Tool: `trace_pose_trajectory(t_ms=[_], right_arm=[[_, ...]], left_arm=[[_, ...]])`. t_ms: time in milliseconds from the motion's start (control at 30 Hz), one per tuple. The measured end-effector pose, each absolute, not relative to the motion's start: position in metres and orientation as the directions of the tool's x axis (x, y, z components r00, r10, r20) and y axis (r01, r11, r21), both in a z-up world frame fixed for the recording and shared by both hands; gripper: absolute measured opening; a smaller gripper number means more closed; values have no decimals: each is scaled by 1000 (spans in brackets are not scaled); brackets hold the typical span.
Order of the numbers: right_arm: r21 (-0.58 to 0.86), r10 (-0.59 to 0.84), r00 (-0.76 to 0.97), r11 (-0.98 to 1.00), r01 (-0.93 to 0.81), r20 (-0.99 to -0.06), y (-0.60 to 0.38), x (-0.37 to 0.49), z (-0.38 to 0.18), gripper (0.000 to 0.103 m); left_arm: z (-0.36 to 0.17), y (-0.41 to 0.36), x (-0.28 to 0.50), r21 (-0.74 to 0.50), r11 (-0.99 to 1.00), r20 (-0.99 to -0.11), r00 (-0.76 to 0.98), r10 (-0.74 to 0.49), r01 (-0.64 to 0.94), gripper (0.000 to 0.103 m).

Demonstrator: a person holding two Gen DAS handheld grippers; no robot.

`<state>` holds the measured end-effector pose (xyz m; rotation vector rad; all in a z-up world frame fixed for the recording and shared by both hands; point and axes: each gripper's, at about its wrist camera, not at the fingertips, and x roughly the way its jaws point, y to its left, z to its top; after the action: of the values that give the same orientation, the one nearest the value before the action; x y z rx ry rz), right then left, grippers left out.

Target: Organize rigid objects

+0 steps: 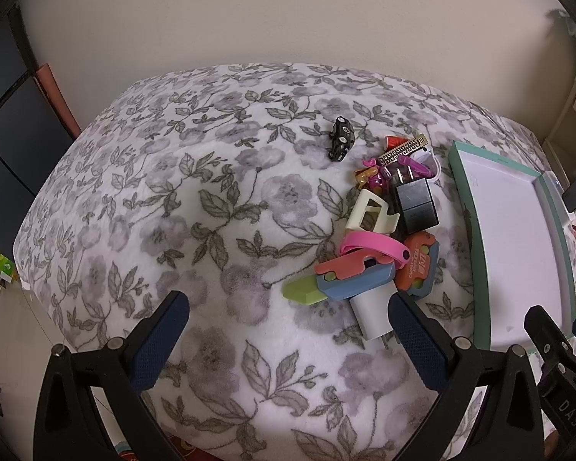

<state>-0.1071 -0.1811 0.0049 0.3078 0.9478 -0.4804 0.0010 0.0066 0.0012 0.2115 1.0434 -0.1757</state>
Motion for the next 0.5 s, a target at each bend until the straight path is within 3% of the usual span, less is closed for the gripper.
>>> trace_pose_trajectory(t_ms=[500], right_arm=[[46,-253,490,853,520,-834,-181,-107,4,103]], left_arm=[[2,6,0,80,967,-870,491,-50,241,103]])
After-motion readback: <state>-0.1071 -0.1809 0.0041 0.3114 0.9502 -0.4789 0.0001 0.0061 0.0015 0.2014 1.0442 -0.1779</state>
